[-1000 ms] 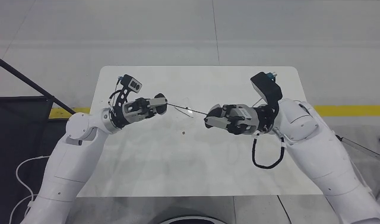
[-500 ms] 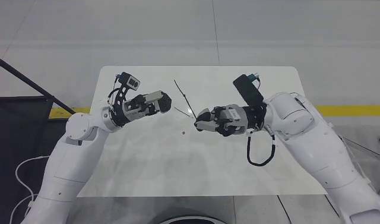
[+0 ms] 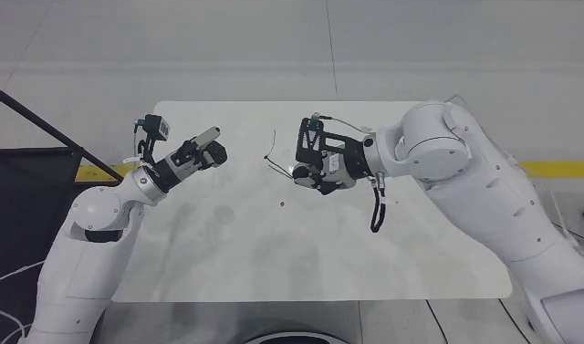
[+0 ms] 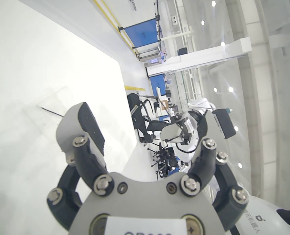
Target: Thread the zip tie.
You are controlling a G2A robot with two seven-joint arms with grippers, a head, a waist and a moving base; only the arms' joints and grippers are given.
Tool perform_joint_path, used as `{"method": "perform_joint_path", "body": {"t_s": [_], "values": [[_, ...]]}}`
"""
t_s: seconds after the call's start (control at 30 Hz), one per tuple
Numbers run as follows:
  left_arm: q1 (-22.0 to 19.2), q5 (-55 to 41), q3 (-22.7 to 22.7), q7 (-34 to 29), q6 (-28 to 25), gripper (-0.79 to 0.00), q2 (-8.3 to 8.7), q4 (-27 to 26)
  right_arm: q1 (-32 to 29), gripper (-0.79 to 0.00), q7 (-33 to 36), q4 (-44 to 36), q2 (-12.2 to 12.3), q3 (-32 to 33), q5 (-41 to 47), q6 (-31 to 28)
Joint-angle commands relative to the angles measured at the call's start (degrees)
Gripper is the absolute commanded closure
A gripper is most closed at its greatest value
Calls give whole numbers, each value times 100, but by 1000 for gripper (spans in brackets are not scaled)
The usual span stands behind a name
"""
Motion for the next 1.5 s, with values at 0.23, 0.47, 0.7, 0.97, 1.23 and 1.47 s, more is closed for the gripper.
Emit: {"method": "perform_joint_path", "body": {"t_s": [0.23, 0.47, 0.7, 0.97, 1.23, 1.47], "values": [[333, 14, -231, 243, 80, -785, 20, -122, 606, 0, 154, 668, -449, -844, -483, 521], [333, 14, -231, 243, 80, -785, 20, -122, 606, 0, 154, 668, -449, -844, -483, 521], [356, 35, -208, 326, 130, -785, 14, -159, 578, 0, 240, 598, -473, -937, -686, 749], [361, 400, -178, 749, 400, -785, 8, -256, 1291, 0, 1558, 928, -1210, -1954, -1219, 2402], [547, 328, -350, 817, 335, -785, 15, -288, 1735, 0, 1982, 2427, -2328, -2729, -1272, 2753], [622, 325, -398, 822, 324, -785, 15, -300, 1705, 0, 2135, 3683, -3168, -2733, -1602, 2772]]}}
